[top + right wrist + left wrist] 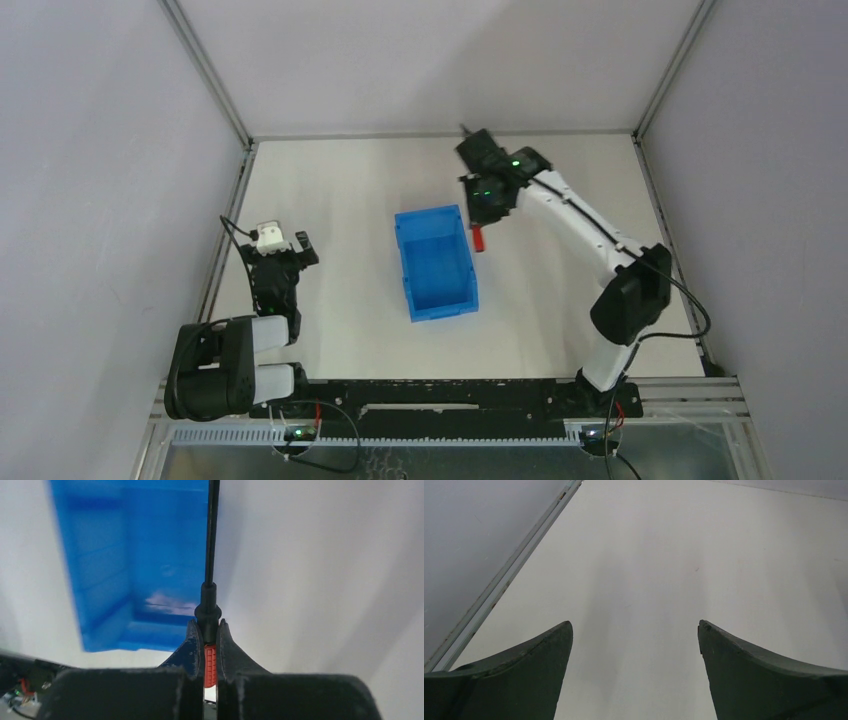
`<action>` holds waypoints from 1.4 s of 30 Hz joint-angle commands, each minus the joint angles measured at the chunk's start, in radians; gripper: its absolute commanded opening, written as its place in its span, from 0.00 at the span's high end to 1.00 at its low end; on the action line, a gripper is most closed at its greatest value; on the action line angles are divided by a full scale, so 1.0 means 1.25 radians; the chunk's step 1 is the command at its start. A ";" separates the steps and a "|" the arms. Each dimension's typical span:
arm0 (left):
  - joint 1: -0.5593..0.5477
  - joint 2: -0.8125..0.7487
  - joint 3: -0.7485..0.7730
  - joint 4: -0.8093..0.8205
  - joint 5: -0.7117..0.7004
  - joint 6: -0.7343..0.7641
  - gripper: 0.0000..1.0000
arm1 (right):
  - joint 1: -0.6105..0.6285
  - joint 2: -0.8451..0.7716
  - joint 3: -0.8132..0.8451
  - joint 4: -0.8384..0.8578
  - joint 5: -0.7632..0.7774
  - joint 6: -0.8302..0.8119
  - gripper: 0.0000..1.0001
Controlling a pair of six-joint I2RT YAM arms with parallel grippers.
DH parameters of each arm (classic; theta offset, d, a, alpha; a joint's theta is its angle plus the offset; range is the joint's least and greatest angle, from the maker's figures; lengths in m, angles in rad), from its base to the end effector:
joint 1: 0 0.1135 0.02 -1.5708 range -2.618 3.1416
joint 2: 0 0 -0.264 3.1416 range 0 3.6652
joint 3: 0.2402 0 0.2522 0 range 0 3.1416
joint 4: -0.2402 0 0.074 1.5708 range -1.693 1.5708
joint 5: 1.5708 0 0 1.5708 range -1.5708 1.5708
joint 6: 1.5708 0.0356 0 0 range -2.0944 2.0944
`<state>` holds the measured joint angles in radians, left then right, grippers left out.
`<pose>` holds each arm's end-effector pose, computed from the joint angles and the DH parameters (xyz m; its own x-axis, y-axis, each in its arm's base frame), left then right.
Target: Put the screwdriver in the bin
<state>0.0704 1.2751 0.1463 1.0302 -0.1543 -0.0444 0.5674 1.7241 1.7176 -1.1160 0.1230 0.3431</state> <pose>0.2098 0.0203 0.1595 -0.0882 -0.0502 -0.9948 -0.2262 0.9736 -0.0291 0.3001 0.1861 0.3343 -0.8800 -0.1649 -0.4454 -0.2044 0.9780 0.0417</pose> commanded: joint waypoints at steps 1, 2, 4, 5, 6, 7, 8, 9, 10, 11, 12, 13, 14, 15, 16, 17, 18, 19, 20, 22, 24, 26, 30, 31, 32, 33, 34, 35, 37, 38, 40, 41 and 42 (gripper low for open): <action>-0.002 -0.013 0.034 0.028 -0.007 0.013 0.00 | 0.124 0.084 0.115 -0.041 0.024 0.062 1.00; -0.002 -0.013 0.034 0.028 -0.008 0.012 0.00 | 0.149 0.107 0.148 -0.049 0.032 0.064 1.00; -0.002 -0.013 0.034 0.028 -0.007 0.012 0.00 | 0.184 0.143 0.182 -0.055 0.046 0.066 1.00; -0.003 -0.013 0.034 0.028 -0.007 0.012 0.00 | 0.194 0.157 0.188 -0.054 0.048 0.066 1.00; -0.002 -0.013 0.034 0.028 -0.007 0.012 0.00 | 0.200 0.167 0.188 -0.048 0.048 0.067 1.00; -0.002 -0.013 0.034 0.028 -0.007 0.011 0.00 | 0.204 0.176 0.183 -0.042 0.049 0.067 1.00; -0.002 -0.013 0.034 0.028 -0.007 0.011 0.00 | 0.209 0.184 0.174 -0.035 0.049 0.067 1.00; -0.002 -0.013 0.034 0.027 -0.008 0.011 0.00 | 0.213 0.189 0.161 -0.026 0.049 0.068 1.00; -0.002 -0.013 0.034 0.027 -0.007 0.012 0.00 | 0.215 0.195 0.146 -0.014 0.049 0.068 1.00; -0.002 -0.013 0.034 0.028 -0.007 0.012 0.00 | 0.218 0.199 0.125 0.000 0.048 0.070 1.00; -0.002 -0.013 0.034 0.028 -0.007 0.012 0.00 | 0.218 0.203 0.102 0.017 0.043 0.071 1.00; -0.002 -0.013 0.034 0.028 -0.008 0.012 0.00 | 0.220 0.206 0.079 0.034 0.036 0.073 1.00; -0.002 -0.013 0.034 0.028 -0.007 0.012 0.00 | 0.220 0.210 0.056 0.052 0.029 0.077 1.00; -0.002 -0.013 0.034 0.028 -0.007 0.012 0.00 | 0.220 0.214 0.036 0.067 0.022 0.081 1.00; -0.003 -0.013 0.034 0.028 -0.007 0.012 0.00 | 0.220 0.220 0.016 0.082 0.020 0.085 1.00; -0.002 -0.013 0.034 0.027 -0.007 0.012 0.00 | 0.220 0.226 -0.002 0.096 0.019 0.089 1.00; -0.002 -0.013 0.034 0.028 -0.008 0.012 0.00 | 0.220 0.234 -0.018 0.109 0.022 0.094 1.00; -0.002 -0.013 0.034 0.028 -0.008 0.012 0.00 | 0.220 0.241 -0.035 0.125 0.022 0.100 1.00; -0.001 -0.013 0.035 0.028 -0.008 0.012 0.00 | 0.220 0.247 -0.048 0.140 0.021 0.104 1.00; -0.002 -0.013 0.034 0.028 -0.007 0.012 0.00 | 0.220 0.261 -0.075 0.177 0.010 0.111 1.00; -0.002 -0.013 0.034 0.028 -0.008 0.012 0.00 | 0.220 0.279 -0.083 0.195 0.003 0.118 1.00; -0.001 -0.013 0.034 0.028 -0.008 0.012 0.00 | 0.221 0.295 -0.087 0.206 0.009 0.127 1.00; -0.002 -0.013 0.035 0.028 -0.007 0.012 0.00 | 0.221 0.310 -0.100 0.223 0.025 0.143 0.90; -0.002 -0.013 0.035 0.028 -0.008 0.012 0.00 | 0.221 0.310 -0.103 0.223 0.027 0.146 0.84; -0.002 -0.013 0.035 0.027 -0.007 0.012 0.00 | 0.221 0.308 -0.106 0.223 0.028 0.149 0.78; -0.002 -0.013 0.034 0.027 -0.007 0.012 0.00 | 0.222 0.306 -0.109 0.223 0.027 0.153 0.73; -0.001 -0.013 0.035 0.028 -0.008 0.011 0.00 | 0.221 0.302 -0.110 0.222 0.026 0.155 0.70; -0.002 -0.013 0.034 0.028 -0.008 0.012 0.00 | 0.222 0.297 -0.109 0.216 0.025 0.157 0.68; -0.002 -0.013 0.035 0.028 -0.007 0.011 0.00 | 0.225 0.278 -0.107 0.209 0.029 0.159 0.65; -0.002 -0.013 0.034 0.027 -0.008 0.012 0.00 | 0.227 0.259 -0.106 0.205 0.035 0.159 0.63; -0.002 -0.013 0.034 0.028 -0.007 0.012 0.00 | 0.229 0.234 -0.100 0.196 0.041 0.159 0.61; -0.002 -0.013 0.034 0.028 -0.007 0.012 0.00 | 0.232 0.217 -0.095 0.191 0.045 0.157 0.59; -0.002 -0.013 0.034 0.028 -0.007 0.011 0.00 | 0.234 0.200 -0.089 0.184 0.046 0.154 0.58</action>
<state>0.0704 1.2751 0.1463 1.0302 -0.1547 -0.0444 0.8452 2.0953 1.5906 -0.8894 0.1501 0.5236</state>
